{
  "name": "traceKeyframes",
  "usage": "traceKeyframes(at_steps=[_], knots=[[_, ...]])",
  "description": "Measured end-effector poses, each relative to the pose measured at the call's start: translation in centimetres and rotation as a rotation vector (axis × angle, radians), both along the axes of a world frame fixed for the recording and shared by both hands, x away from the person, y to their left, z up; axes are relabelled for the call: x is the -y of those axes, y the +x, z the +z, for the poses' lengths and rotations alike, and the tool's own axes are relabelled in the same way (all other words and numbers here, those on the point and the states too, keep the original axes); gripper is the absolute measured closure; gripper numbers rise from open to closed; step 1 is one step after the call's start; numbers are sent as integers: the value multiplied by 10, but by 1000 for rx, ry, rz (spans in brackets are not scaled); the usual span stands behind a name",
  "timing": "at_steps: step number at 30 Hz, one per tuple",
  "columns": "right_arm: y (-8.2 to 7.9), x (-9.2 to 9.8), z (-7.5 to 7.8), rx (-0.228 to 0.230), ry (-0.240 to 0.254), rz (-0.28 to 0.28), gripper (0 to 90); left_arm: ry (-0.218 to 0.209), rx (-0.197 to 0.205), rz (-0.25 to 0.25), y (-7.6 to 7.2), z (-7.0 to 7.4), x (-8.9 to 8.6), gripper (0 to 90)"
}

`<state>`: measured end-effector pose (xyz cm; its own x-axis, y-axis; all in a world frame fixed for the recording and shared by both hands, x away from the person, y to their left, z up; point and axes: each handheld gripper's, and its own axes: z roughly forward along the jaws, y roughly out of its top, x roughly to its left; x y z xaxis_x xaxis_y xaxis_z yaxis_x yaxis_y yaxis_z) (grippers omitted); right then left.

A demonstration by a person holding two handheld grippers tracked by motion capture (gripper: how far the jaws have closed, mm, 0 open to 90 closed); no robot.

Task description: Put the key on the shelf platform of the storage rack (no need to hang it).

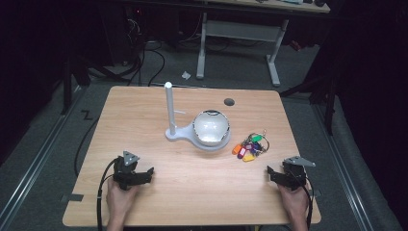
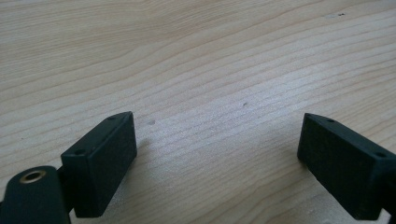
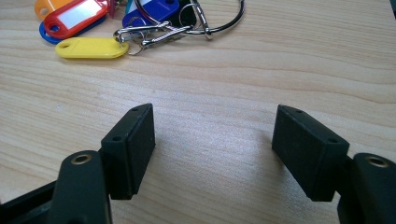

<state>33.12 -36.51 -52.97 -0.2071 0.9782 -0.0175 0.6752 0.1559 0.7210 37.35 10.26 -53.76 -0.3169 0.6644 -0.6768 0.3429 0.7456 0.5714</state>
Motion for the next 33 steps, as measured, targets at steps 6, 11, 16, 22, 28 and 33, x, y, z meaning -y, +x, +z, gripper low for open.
traceKeyframes(at_steps=[6,11,16,22,28,33], knots=[[0,0,0,0,1,-4,310,-8,3,3,-1,1,0,147],[0,0,0,1,2,-4,311,-8,3,3,-1,1,0,149],[0,0,0,1,2,-3,312,-7,4,2,-1,1,0,151],[0,1,0,0,2,4,320,-7,4,4,-2,1,0,150],[0,2,0,2,4,15,323,-5,5,3,-2,0,0,150],[-1,2,0,6,3,13,363,-4,5,2,-2,0,0,150]])
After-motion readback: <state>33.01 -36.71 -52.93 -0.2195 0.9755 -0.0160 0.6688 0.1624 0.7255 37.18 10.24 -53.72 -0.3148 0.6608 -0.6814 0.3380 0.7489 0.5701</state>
